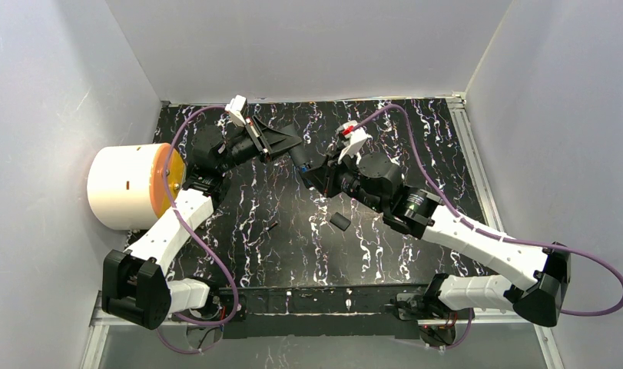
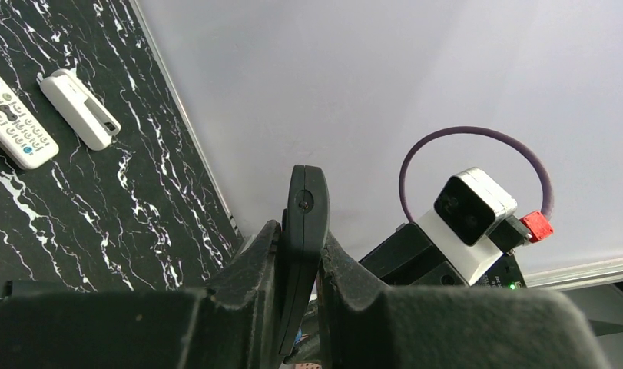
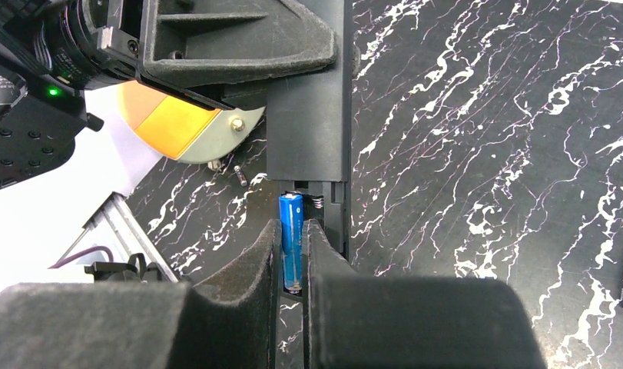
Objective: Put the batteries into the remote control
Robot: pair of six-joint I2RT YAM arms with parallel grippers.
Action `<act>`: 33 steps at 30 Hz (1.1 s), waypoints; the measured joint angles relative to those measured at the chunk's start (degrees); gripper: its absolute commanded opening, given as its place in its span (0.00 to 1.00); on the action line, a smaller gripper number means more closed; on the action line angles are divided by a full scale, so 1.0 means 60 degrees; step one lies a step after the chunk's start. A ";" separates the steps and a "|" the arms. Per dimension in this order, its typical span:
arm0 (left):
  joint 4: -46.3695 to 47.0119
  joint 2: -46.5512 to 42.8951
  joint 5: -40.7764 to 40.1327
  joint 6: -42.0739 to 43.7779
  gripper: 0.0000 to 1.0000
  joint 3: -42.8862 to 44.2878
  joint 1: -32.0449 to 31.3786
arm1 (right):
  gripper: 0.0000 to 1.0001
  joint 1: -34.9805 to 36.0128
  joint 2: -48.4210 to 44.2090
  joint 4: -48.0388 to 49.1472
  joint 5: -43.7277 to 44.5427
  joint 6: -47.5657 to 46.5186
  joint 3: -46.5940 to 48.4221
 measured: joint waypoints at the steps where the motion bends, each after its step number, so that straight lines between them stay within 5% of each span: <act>1: 0.0000 0.0000 0.0004 0.0022 0.00 0.0000 0.0000 | 0.01 -0.0018 0.0004 0.0000 -0.0033 0.0044 -0.0004; 8: 0.0000 0.0000 0.0033 0.0204 0.00 0.0000 0.0018 | 0.02 -0.0044 0.0095 -0.0062 -0.0084 0.0058 0.0066; 15: 0.0007 0.0000 0.0087 0.0226 0.00 0.0000 0.0025 | 0.16 -0.0040 0.0106 -0.0379 -0.0113 0.0036 0.0277; 33: 0.0561 -0.0040 -0.0208 -0.0153 0.00 -0.0586 0.0131 | 0.32 -0.0029 0.0393 -0.1854 0.0051 0.0004 0.1140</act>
